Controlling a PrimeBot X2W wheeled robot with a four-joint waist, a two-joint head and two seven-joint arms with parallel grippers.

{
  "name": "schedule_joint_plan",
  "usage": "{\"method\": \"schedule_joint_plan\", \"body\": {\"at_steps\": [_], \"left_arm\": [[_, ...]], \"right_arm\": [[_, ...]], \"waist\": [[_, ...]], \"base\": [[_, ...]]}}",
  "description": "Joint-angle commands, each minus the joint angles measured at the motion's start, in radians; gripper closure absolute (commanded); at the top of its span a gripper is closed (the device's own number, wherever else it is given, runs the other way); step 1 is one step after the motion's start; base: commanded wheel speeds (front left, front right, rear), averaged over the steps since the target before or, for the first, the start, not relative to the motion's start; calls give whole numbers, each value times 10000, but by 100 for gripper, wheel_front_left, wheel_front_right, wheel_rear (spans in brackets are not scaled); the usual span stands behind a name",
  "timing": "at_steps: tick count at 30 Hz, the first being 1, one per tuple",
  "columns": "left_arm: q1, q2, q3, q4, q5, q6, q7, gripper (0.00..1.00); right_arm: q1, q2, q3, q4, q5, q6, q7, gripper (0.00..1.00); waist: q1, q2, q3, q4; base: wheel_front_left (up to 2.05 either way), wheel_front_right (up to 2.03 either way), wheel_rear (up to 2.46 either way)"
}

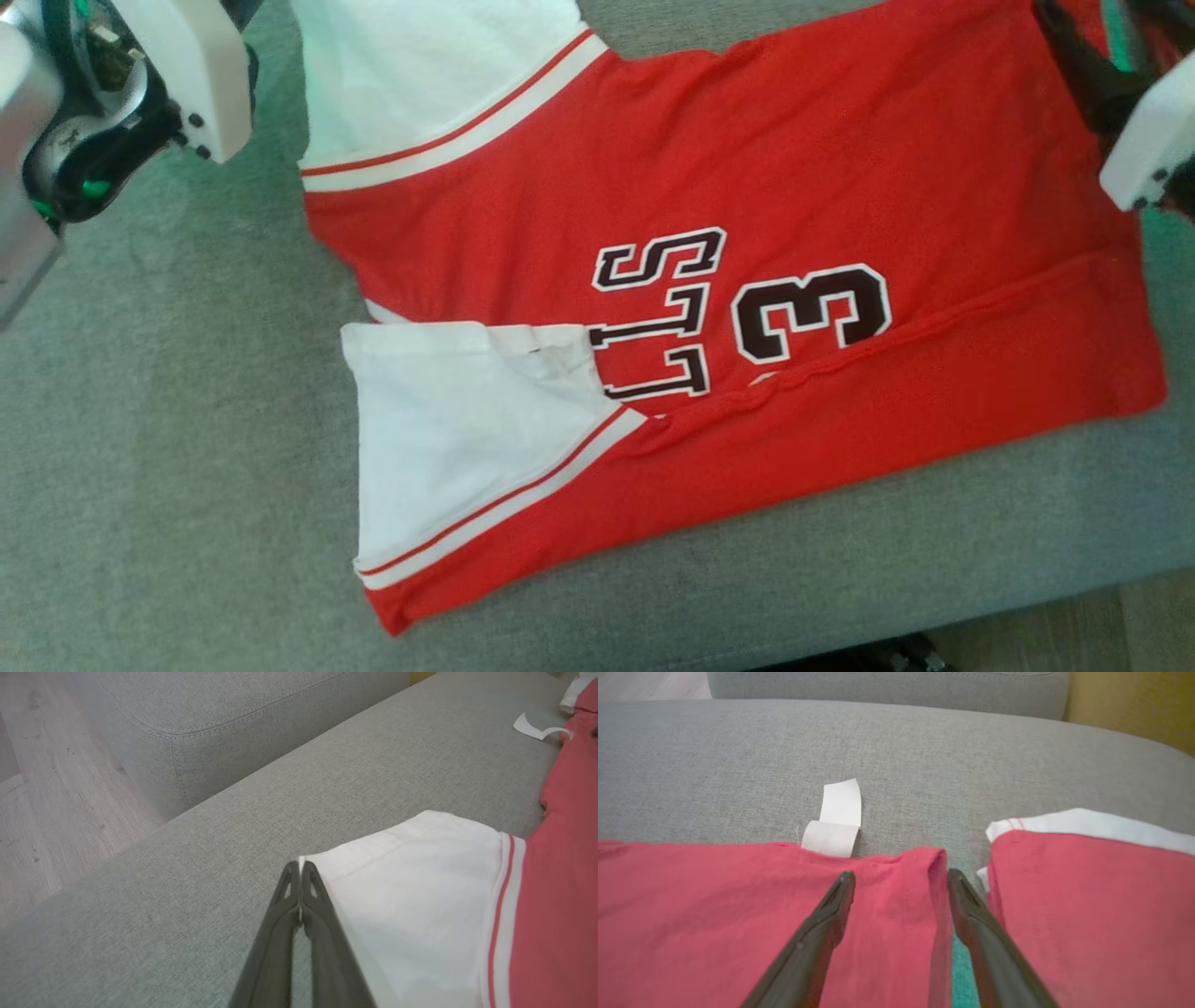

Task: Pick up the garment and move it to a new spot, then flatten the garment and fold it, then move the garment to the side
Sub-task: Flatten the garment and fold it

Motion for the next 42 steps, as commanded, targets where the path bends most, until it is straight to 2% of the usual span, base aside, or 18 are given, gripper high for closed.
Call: {"method": "schedule_joint_plan", "body": {"at_steps": [1, 11, 12, 14, 15, 16, 19, 21, 27, 33, 38, 42], "left_arm": [[-547, 292, 391, -188, -47, 16, -96, 100], [-973, 207, -201, -210, -383, 15, -536, 100], [-1001, 209, -242, -202, -409, 15, -579, 100], [-1039, 203, -320, -184, -468, 15, -654, 100], [-1056, 200, -357, -175, -494, 15, -685, 100], [-1071, 200, -390, -165, -518, 15, -717, 100], [-1111, 207, -477, -131, -578, 15, -804, 100], [-1123, 215, -526, -104, -612, 15, -856, 100], [-1195, 236, -635, -23, -402, 15, -1290, 100], [-1387, 219, -672, 444, 229, 15, -2297, 100], [-1552, 75, -682, 1036, 816, 15, -3574, 100], [-1299, -101, -694, 1232, 691, 15, -4076, 100]], "right_arm": [[-28, -342, 52, -160, 106, -9, 66, 0], [-1266, -368, 969, 865, 750, -9, 82, 0], [-1340, -377, 1031, 937, 812, -9, 51, 5], [-1456, -420, 1173, 1069, 916, -9, -3, 20], [-1503, -444, 1240, 1128, 964, -9, -34, 32], [-1542, -469, 1303, 1180, 1008, -9, -66, 54], [-1638, -581, 1504, 1346, 1129, -9, -123, 69], [-1667, -662, 1664, 1455, 1165, -9, -152, 100], [-1842, -815, 1862, 1832, 1064, -9, -741, 100], [-1978, -751, 1763, 2133, 1218, -9, -1346, 100], [-1925, -756, 1498, 2304, 1548, -9, -2067, 100], [-1501, -830, 1425, 2314, 1850, -9, -2340, 100]], "waist": [[-1, 0, 25, 59], [-1, 0, 195, 332], [-1, 0, 205, 348], [-1, 0, 210, 379], [-1, 0, 209, 393], [-1, 0, 204, 401], [-1, 0, 190, 415], [-1, 0, 169, 419], [-1, 0, 57, 462], [-1, 0, -205, 560], [-1, 0, -612, 737], [-1, 0, -1049, 934]], "base": [[0, 0, 0], [0, 0, 0], [0, 0, 0], [0, 0, 0], [0, 0, 0], [0, 0, 0], [0, 0, 0], [0, 0, 0], [0, 0, 0], [0, 0, 0], [0, 0, 0], [0, 0, 0]]}}
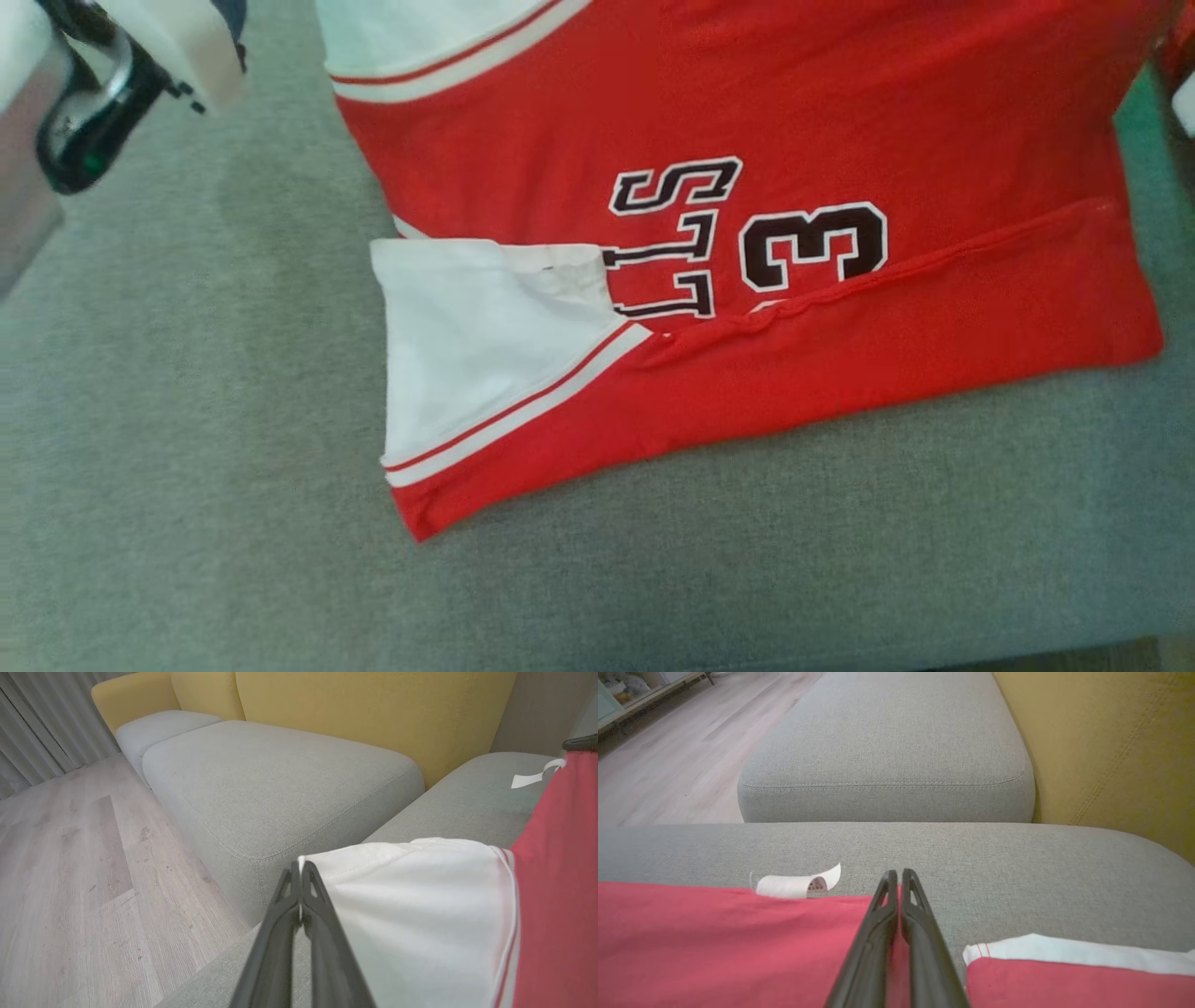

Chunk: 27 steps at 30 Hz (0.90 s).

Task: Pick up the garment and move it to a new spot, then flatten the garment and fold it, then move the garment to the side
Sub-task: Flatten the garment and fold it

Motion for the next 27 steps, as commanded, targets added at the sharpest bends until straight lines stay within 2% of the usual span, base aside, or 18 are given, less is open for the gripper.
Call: {"method": "schedule_joint_plan", "body": {"at_steps": [1, 8, 10, 16, 21, 27], "left_arm": [[-262, 295, 476, -79, -67, 19, -126, 100], [1102, 533, 442, -853, 40, 21, -948, 100], [1583, 646, 439, -1201, 138, 137, -1193, 100], [3265, 1054, 434, -2664, 463, 911, -1616, 100], [4736, 1527, 542, -4115, 823, 1770, -1724, 100], [5685, 1721, 662, -5080, 1143, 2135, -1735, 100]], "right_arm": [[463, -319, -102, -186, 122, -9, -147, 100], [1864, -456, -408, -500, 590, -9, -739, 100], [2317, -565, -495, -643, 636, -9, -860, 100], [3571, -773, -960, -989, 653, -9, -1202, 100], [4684, -840, -1589, -1214, 581, -9, -1330, 100], [5702, -840, -2322, -1558, 495, -9, -1301, 100]], "waist": [[0, 0, -291, 185], [0, 0, -989, 571], [0, 0, -1127, 693], [0, 0, -1486, 884], [0, 0, -1661, 1021], [0, 0, -1483, 1173]], "base": [[0, 0, 0], [0, 0, 0], [0, 0, 0], [0, 0, 0], [0, 0, 0], [0, 0, 0]]}}
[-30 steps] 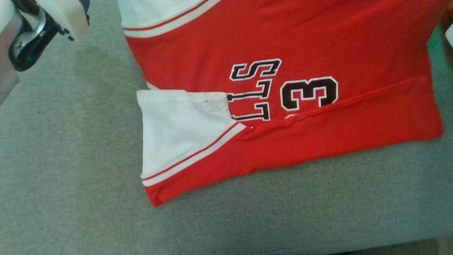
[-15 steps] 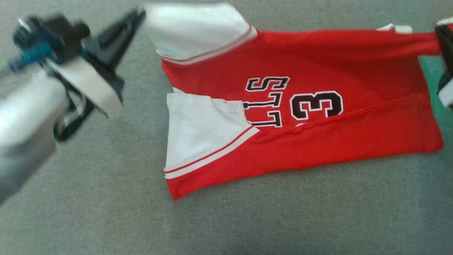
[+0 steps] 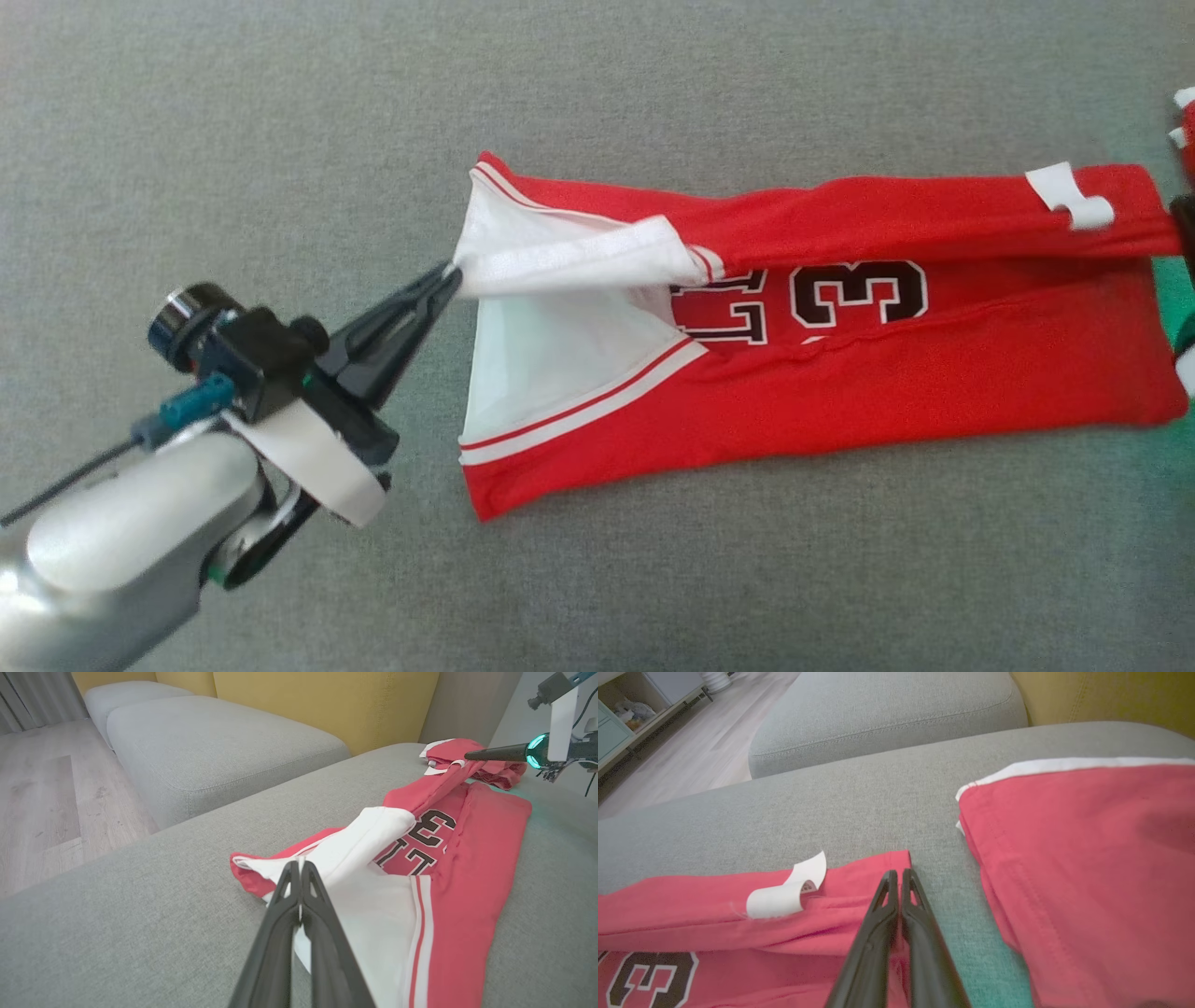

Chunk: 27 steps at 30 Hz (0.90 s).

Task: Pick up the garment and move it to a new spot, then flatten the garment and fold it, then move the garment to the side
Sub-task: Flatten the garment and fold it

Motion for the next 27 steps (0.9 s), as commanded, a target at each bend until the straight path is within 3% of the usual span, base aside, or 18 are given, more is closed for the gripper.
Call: {"method": "schedule_joint_plan", "body": {"at_steps": [1, 13, 19, 21, 22, 23, 24, 25, 26, 27], "left_arm": [[-127, 508, 551, -258, 82, 115, -92, 100], [1028, 706, 1098, -1204, 352, 711, -94, 100], [1775, -15, 1362, -1118, 355, 742, -94, 100], [2112, -430, 1697, -953, 257, 700, -94, 100], [2312, -640, 1896, -846, 232, 662, -94, 92], [2523, -837, 2104, -727, 235, 616, -94, 82], [2726, -1019, 2314, -601, 325, 600, -95, 71], [2965, -1220, 2534, -489, 375, 585, -95, 56], [3201, -1418, 2773, -397, 460, 583, -95, 0], [3443, -1618, 3054, -316, 604, 646, -95, 0]], "right_arm": [[347, -409, -147, -309, -105, -9, -92, 100], [1911, -152, -1623, -1485, -682, -9, -12, 100], [2601, 285, -2209, -2278, -1316, -9, 333, 100], [2761, 483, -2394, -2358, -1544, -9, 420, 74], [2831, 587, -2504, -2377, -1647, -9, 436, 59], [2900, 679, -2610, -2384, -1775, -9, 438, 18], [2967, 777, -2737, -2364, -1925, -9, 416, 0], [3031, 885, -2933, -2300, -2132, -9, 340, 0], [3091, 1015, -3137, -2230, -2370, -9, 243, 0], [3162, 1181, -3330, -2174, -2570, -9, 154, 0]], "waist": [[0, -1, 70, 47], [0, -1, 170, 130], [0, -1, 204, 197], [0, -1, 149, 230], [0, -1, 98, 244], [0, -1, 33, 250], [0, -1, -52, 249], [0, -1, -142, 253], [0, -1, -247, 258], [0, -1, -358, 267]], "base": [[0, 0, 0], [0, 0, 0], [0, 0, 0], [0, 0, 0], [0, 0, 0], [0, 0, 0], [0, 0, 0], [0, 0, 0], [0, 0, 0], [0, 0, 0]]}}
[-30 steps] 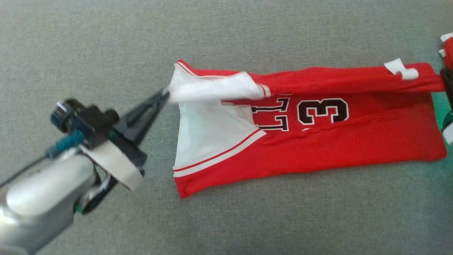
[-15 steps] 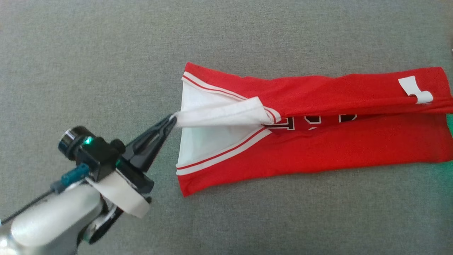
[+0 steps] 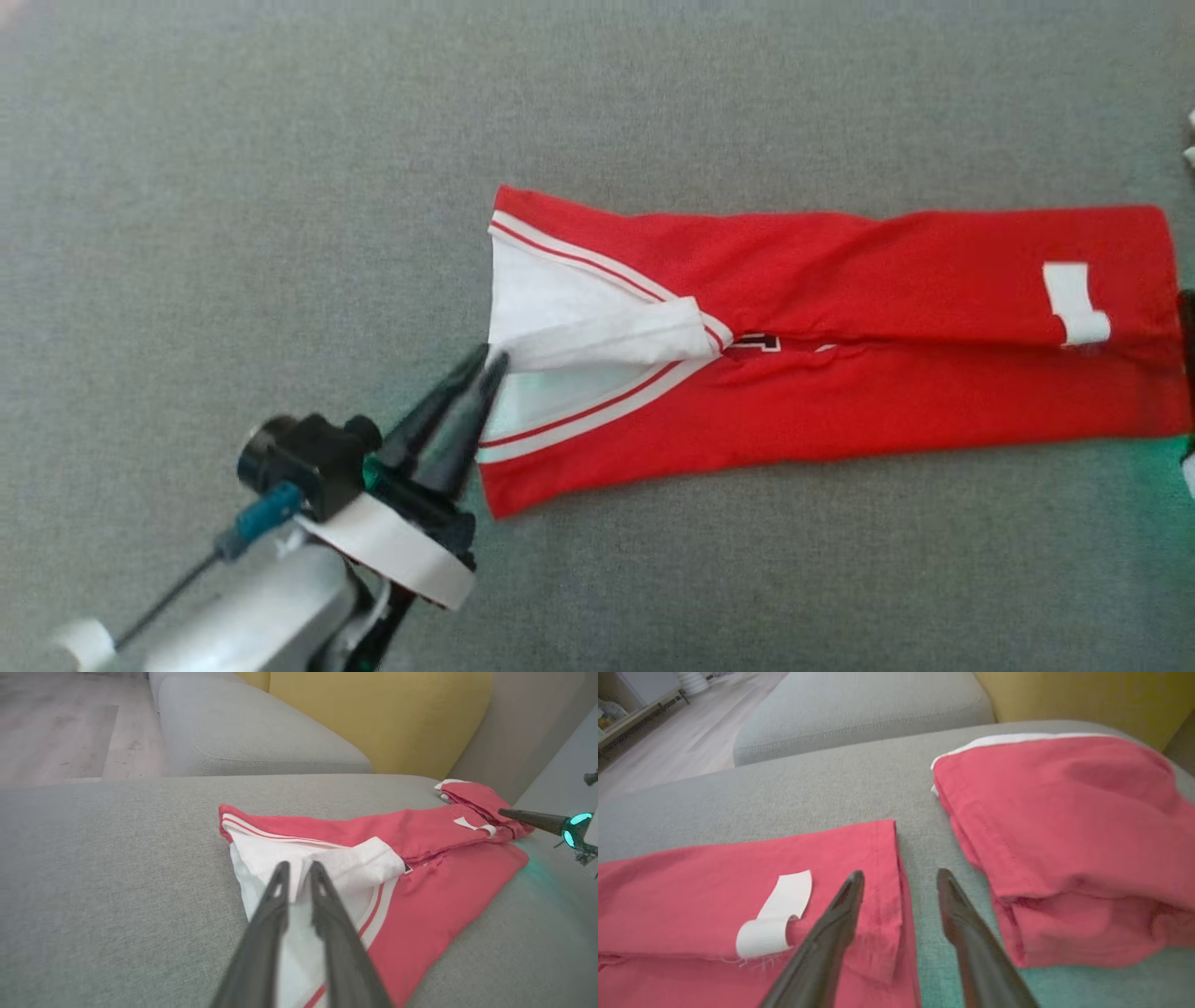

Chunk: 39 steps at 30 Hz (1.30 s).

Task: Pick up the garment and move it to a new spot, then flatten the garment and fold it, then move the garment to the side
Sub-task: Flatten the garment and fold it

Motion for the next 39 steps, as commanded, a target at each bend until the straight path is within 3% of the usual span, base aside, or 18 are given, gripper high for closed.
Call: {"method": "schedule_joint_plan", "body": {"at_steps": [1, 7, 12, 19, 26, 27, 28, 29, 39], "left_arm": [[228, -17, 789, -118, 250, 163, -95, 0], [1999, -1588, 3073, 187, 1252, 1311, -95, 0], [3162, -2821, 4736, -151, 3215, 1983, -95, 0], [4347, -3864, 5559, -569, 5717, 1954, -95, 0], [4946, -4384, 5936, -619, 6455, 1429, -95, 0], [4997, -4433, 6025, -620, 6539, 1359, -95, 0], [5039, -4482, 6133, -636, 6610, 1304, -95, 0], [5080, -4529, 6232, -651, 6666, 1244, -95, 0], [5434, -4848, 6834, -585, 7163, 638, -95, 0]], "right_arm": [[325, -60, -207, -170, -236, -7, -196, 0], [948, 1354, -1410, -26, -834, -7, -692, 0], [949, 2111, -2054, 272, -1276, -7, -686, 0], [325, 2053, -2739, 1706, -1909, -7, -396, 0], [-2, 1913, -2996, 3421, -2362, -7, 715, 2], [9, 1949, -2968, 3580, -2278, -7, 928, 27], [24, 1979, -2918, 3654, -2166, -7, 1075, 60], [53, 1984, -2835, 3650, -2068, -7, 1132, 100], [224, 1147, -2835, 2751, -1664, -7, 95, 100]], "waist": [[0, 0, -276, 29], [0, 0, -896, 274], [0, 0, -1354, 682], [0, 0, -1819, 1300], [0, 0, -2017, 1664], [0, 0, -2046, 1694], [0, 0, -2063, 1707], [0, 0, -2079, 1708], [0, 0, -2350, 1125]], "base": [[0, 0, 0], [0, 0, 0], [0, 0, 0], [0, 0, 0], [0, 0, 0], [0, 0, 0], [0, 0, 0], [0, 0, 0], [0, 0, 0]]}}
